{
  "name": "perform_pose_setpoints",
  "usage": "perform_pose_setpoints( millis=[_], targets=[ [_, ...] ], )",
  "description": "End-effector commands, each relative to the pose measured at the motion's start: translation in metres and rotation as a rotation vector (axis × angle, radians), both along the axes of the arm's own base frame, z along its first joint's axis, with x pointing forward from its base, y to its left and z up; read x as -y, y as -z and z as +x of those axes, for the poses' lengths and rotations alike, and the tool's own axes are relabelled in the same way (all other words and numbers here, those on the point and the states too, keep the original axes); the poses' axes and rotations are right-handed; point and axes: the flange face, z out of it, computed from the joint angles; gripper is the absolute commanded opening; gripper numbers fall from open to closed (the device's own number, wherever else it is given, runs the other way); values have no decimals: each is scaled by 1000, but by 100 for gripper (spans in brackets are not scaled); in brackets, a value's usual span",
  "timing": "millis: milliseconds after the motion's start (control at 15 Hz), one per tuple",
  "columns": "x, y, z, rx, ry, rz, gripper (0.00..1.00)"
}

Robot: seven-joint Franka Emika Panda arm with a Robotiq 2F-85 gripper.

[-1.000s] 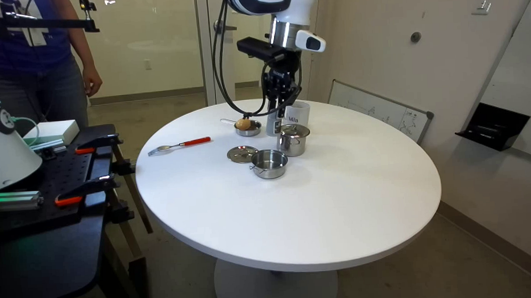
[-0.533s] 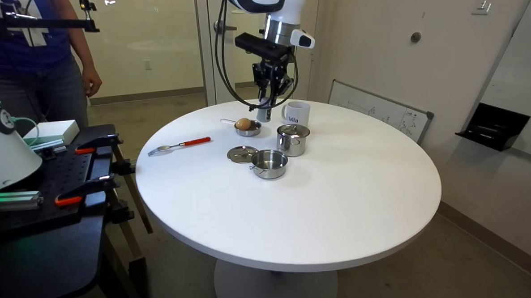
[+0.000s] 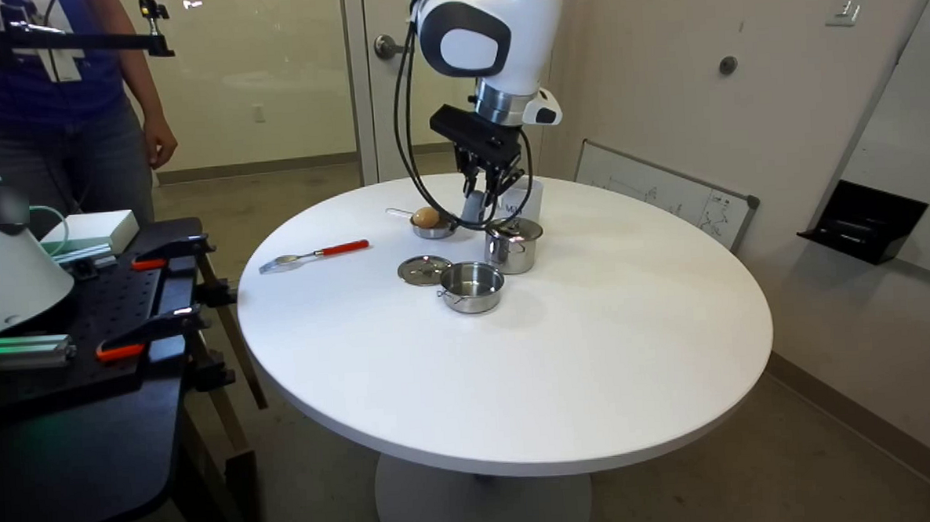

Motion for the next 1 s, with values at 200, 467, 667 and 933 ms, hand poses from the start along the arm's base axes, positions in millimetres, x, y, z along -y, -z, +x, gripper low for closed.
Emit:
perform_pose_setpoints(
  millis=[200, 467, 667, 933],
  targets=[
    [-17, 14, 9, -17, -78, -117, 11],
    [-27, 10, 9, -33, -119, -186, 11],
    [-28, -1, 4, -116, -133, -178, 11],
    [-25, -19, -13, -316, -190, -177, 11]
  ],
)
